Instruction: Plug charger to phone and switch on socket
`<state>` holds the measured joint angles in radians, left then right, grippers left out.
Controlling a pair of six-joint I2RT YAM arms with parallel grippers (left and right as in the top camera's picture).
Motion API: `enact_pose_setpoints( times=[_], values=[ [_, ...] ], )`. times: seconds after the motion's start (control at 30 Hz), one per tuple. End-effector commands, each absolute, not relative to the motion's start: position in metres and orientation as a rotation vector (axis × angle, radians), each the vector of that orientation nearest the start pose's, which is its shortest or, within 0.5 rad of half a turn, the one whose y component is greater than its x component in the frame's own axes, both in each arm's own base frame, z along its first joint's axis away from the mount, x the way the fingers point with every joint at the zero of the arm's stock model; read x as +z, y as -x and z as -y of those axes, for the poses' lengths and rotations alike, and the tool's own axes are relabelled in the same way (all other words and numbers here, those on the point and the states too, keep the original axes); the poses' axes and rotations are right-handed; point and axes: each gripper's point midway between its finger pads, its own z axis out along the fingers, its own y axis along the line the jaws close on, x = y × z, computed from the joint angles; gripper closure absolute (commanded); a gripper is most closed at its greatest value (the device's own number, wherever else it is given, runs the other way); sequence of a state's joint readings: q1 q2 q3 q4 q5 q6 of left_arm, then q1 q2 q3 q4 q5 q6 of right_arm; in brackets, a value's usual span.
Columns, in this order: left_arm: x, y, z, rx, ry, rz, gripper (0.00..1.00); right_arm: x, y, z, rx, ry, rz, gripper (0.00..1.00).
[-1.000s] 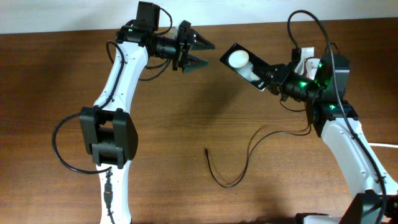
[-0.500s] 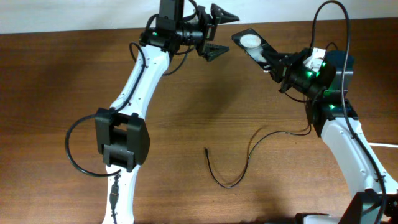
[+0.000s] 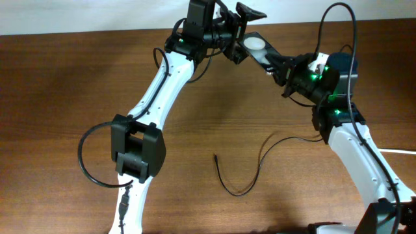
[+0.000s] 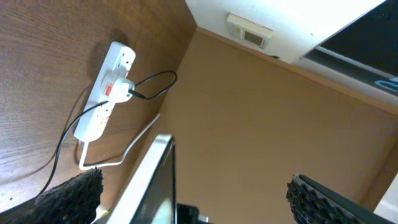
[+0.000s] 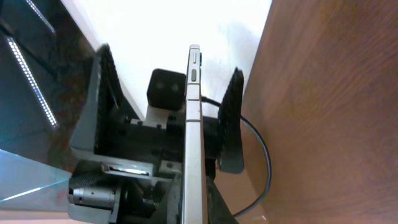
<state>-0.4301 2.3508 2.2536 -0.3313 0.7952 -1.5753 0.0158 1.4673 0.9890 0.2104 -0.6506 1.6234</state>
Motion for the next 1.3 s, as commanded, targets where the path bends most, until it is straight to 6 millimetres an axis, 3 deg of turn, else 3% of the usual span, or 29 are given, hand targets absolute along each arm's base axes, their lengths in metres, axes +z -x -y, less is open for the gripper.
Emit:
enact_pose_setpoints(
  times=[0.0,0.07,0.1,0.13,0.5,0.63,0.77,0.83,0.87,0.9,0.93,1.07,1.2,1.27],
  values=[
    [0.259,-0.525,0.378,-1.872,0.767,-2.398,0.00,0.274,-0.439,-0.117,1.672,-1.092,-1.833,0.96],
    [0.259,-0.525,0.378,-1.871,0.770,-2.400,0.06,0.273,-0.438,-0.118,1.680,-1.088,-1.842,0.96],
    [0.259,-0.525,0.378,-1.871,0.770,-2.400,0.15,0.274,-0.437,-0.118,1.683,-1.085,-1.844,0.96],
    [0.259,-0.525,0.378,-1.871,0.771,-2.399,0.16,0.274,-0.437,-0.119,1.685,-1.084,-1.846,0.96],
    [0.259,-0.525,0.378,-1.870,0.771,-2.400,0.70,0.274,-0.437,-0.119,1.689,-1.081,-1.849,0.96],
    [0.259,-0.525,0.378,-1.871,0.771,-2.399,0.99,0.274,-0.437,-0.119,1.688,-1.081,-1.849,0.96],
    [0.259,-0.525,0.378,-1.870,0.772,-2.400,1.00,0.274,-0.437,-0.119,1.688,-1.081,-1.849,0.96],
    [0.259,-0.525,0.378,-1.870,0.772,-2.400,1.00,0.274,-0.437,-0.120,1.689,-1.080,-1.850,0.78],
    [0.259,-0.525,0.378,-1.871,0.771,-2.400,1.00,0.274,-0.437,-0.120,1.689,-1.079,-1.850,0.36],
    [0.259,-0.525,0.378,-1.871,0.770,-2.400,1.00,0.274,-0.436,-0.120,1.694,-1.075,-1.854,0.06],
    [0.259,-0.525,0.378,-1.871,0.771,-2.399,1.00,0.274,-0.435,-0.121,1.698,-1.071,-1.858,0.01],
    [0.259,-0.533,0.364,-1.877,0.784,-2.389,1.00,0.275,-0.434,-0.120,1.701,-1.048,-1.867,0.01],
    [0.261,-0.543,0.316,-1.893,0.604,-2.397,1.00,0.277,-0.430,-0.101,1.721,-0.989,-1.882,0.01],
    [0.266,-0.539,0.283,-1.931,0.343,-2.381,1.00,0.278,-0.426,-0.095,1.724,-0.919,-1.906,0.01]
  ],
)
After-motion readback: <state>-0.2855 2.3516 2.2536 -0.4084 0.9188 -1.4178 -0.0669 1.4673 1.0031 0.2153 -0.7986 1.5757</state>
